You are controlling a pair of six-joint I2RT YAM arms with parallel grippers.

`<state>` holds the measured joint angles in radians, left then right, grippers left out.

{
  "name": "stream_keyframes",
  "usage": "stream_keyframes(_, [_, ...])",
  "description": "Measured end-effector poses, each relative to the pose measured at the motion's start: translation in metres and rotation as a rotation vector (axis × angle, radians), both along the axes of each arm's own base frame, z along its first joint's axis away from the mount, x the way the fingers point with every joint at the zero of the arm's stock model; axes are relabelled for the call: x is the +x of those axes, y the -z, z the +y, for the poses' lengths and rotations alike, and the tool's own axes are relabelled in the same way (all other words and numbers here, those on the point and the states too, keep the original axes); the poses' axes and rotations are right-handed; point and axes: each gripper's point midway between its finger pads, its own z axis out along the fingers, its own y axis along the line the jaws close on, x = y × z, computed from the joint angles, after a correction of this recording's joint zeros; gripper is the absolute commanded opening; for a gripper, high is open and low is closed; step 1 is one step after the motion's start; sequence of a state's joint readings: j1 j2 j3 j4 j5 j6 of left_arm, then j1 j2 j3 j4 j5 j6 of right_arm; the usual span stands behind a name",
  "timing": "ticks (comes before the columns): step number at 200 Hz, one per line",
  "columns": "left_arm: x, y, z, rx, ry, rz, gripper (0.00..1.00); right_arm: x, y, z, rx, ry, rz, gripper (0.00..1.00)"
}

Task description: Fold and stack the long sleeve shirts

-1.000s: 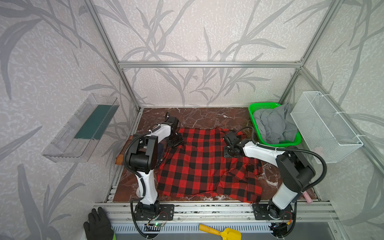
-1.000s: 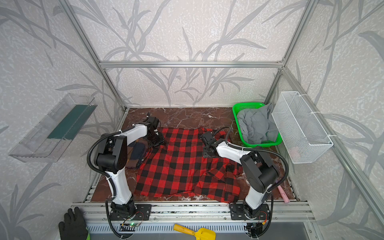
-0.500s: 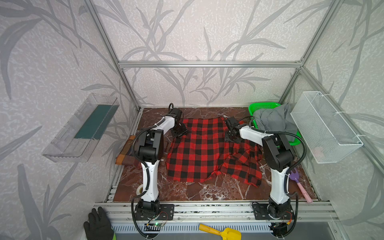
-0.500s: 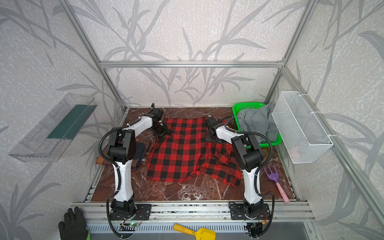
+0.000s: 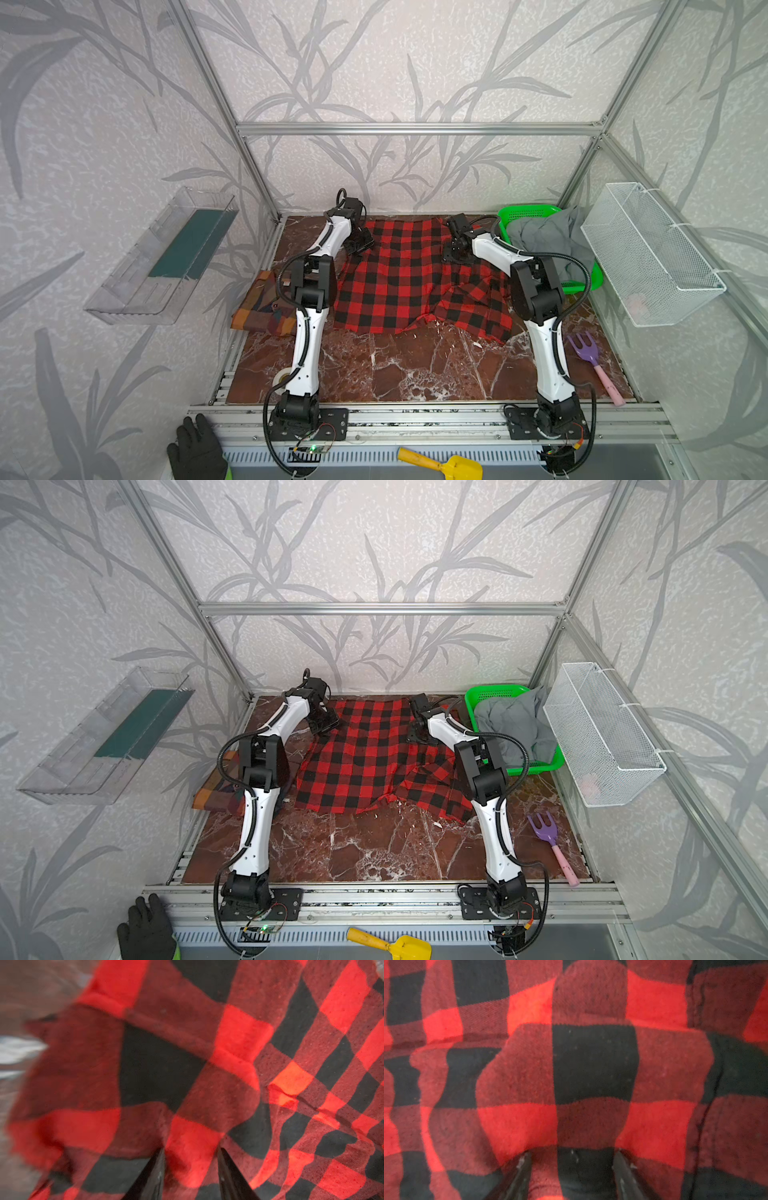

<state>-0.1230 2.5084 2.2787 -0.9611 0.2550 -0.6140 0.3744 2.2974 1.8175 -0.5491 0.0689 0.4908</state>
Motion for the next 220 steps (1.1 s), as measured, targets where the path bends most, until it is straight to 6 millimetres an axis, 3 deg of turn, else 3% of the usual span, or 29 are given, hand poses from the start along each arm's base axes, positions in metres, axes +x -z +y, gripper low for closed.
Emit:
stream_keyframes(14, [-0.014, -0.013, 0.006, -0.002, -0.015, 0.005, 0.48, -0.019, -0.010, -0.002, -0.008, -0.015, 0.006, 0.70])
stream_keyframes(29, [-0.034, -0.041, 0.010, -0.008, -0.031, -0.017, 0.51, -0.043, -0.031, -0.003, -0.016, -0.029, -0.004, 0.73])
stream_keyframes(64, [-0.075, -0.133, 0.012, -0.045, -0.058, -0.200, 0.53, -0.108, -0.131, -0.004, 0.010, -0.073, -0.190, 0.76])
stream_keyframes(77, [-0.095, -0.155, 0.013, -0.061, -0.066, -0.251, 0.53, -0.137, -0.155, -0.011, 0.020, -0.080, -0.249, 0.76])
stream_keyframes(90, [-0.120, -0.164, 0.015, -0.067, -0.075, -0.269, 0.53, -0.160, -0.162, -0.027, 0.017, -0.063, -0.282, 0.77])
stream_keyframes(103, [-0.145, -0.160, 0.020, -0.061, -0.090, -0.257, 0.54, -0.188, -0.151, -0.048, -0.004, -0.041, -0.278, 0.78])
stream_keyframes(124, [-0.188, -0.132, 0.030, -0.029, -0.117, -0.191, 0.55, -0.226, -0.119, -0.077, -0.057, -0.015, -0.221, 0.79])
stream_keyframes(140, [-0.226, -0.105, 0.040, 0.003, -0.148, -0.132, 0.56, -0.248, -0.098, -0.092, -0.090, -0.004, -0.177, 0.79])
stream_keyframes(160, [-0.263, -0.086, 0.050, 0.026, -0.188, -0.105, 0.56, -0.267, -0.075, -0.104, -0.126, 0.003, -0.117, 0.79])
stream_keyframes(185, [-0.284, -0.072, 0.057, 0.047, -0.216, -0.102, 0.57, -0.278, -0.055, -0.110, -0.142, 0.011, -0.072, 0.78])
stream_keyframes(220, [-0.292, -0.052, 0.062, 0.072, -0.229, -0.081, 0.57, -0.283, -0.029, -0.108, -0.139, 0.012, -0.019, 0.75])
